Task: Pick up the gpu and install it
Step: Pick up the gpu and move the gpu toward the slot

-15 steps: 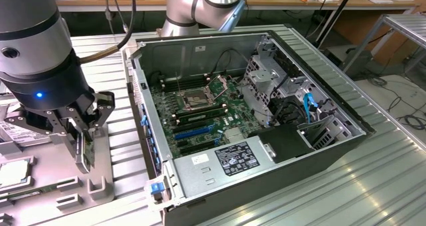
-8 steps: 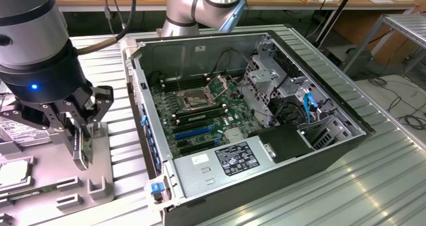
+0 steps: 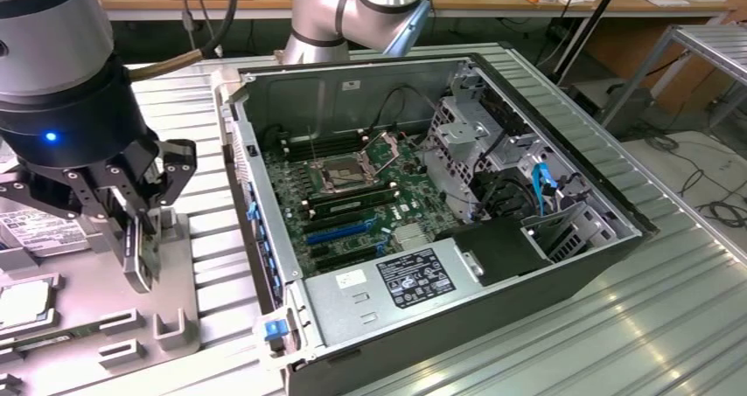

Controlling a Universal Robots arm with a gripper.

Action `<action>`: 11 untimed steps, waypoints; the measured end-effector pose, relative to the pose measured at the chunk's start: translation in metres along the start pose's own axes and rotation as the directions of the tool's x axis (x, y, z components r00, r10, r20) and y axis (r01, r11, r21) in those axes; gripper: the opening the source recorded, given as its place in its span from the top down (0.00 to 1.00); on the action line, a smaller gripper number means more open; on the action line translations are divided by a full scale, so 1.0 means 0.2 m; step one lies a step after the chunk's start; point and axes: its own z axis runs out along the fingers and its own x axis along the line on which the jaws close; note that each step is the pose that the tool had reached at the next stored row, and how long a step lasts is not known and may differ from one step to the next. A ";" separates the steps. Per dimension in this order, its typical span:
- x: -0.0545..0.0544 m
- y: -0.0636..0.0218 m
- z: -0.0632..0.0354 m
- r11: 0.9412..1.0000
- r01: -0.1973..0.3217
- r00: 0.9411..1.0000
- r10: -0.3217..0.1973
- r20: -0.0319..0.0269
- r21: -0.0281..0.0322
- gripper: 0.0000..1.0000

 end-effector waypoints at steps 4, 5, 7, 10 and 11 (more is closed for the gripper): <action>0.00 0.002 -0.041 1.000 0.000 1.000 0.000 0.000 0.000 0.73; 0.00 0.003 -0.054 1.000 0.000 1.000 0.000 0.000 0.000 0.73; 0.00 0.003 -0.066 1.000 0.000 1.000 0.000 0.000 0.000 0.73; 0.00 0.004 -0.087 1.000 0.000 1.000 0.000 0.000 0.000 0.73; 0.00 0.004 -0.093 1.000 0.000 1.000 0.000 0.000 0.000 0.73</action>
